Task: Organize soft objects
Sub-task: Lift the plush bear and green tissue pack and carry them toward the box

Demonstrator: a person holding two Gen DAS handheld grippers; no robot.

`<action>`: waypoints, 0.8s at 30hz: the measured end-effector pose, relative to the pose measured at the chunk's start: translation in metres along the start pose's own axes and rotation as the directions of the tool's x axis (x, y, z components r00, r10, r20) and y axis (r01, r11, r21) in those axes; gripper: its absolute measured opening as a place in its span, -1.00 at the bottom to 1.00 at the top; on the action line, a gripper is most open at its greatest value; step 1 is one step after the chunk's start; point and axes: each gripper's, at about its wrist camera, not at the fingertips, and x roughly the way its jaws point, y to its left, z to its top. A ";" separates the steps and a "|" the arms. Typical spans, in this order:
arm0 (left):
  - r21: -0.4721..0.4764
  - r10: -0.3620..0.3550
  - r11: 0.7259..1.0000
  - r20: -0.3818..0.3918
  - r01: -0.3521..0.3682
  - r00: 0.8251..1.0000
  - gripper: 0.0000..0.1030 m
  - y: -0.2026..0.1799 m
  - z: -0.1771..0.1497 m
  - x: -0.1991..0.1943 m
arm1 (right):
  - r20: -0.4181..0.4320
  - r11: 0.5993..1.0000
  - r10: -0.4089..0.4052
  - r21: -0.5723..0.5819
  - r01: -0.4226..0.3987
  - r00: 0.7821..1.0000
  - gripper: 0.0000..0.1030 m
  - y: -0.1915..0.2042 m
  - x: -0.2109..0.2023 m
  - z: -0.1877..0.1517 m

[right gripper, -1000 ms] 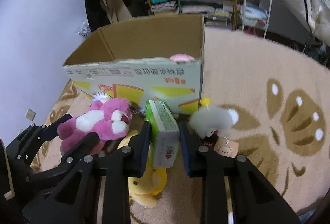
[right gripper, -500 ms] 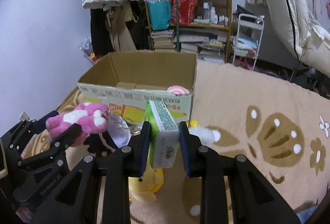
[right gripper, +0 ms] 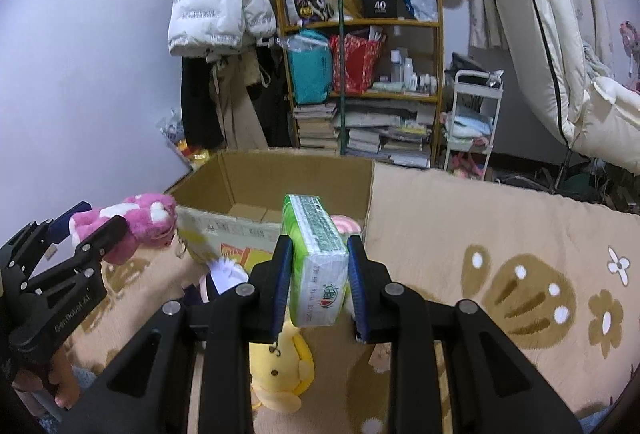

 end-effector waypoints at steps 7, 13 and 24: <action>-0.036 -0.019 0.999 0.028 0.020 0.999 -0.09 0.010 0.015 0.005 | 0.052 1.000 0.006 0.007 -0.007 0.999 -0.45 -0.004 -0.004 0.009; -0.095 -0.064 0.994 -0.061 0.058 0.996 -0.16 0.017 0.010 0.030 | 0.037 1.000 0.014 0.015 -0.014 0.999 -0.45 -0.005 0.003 0.010; -0.146 -0.079 0.987 -0.078 0.067 0.994 -0.16 0.025 0.011 0.042 | -0.022 0.998 0.061 0.034 -0.060 0.998 -0.45 -0.005 0.025 0.006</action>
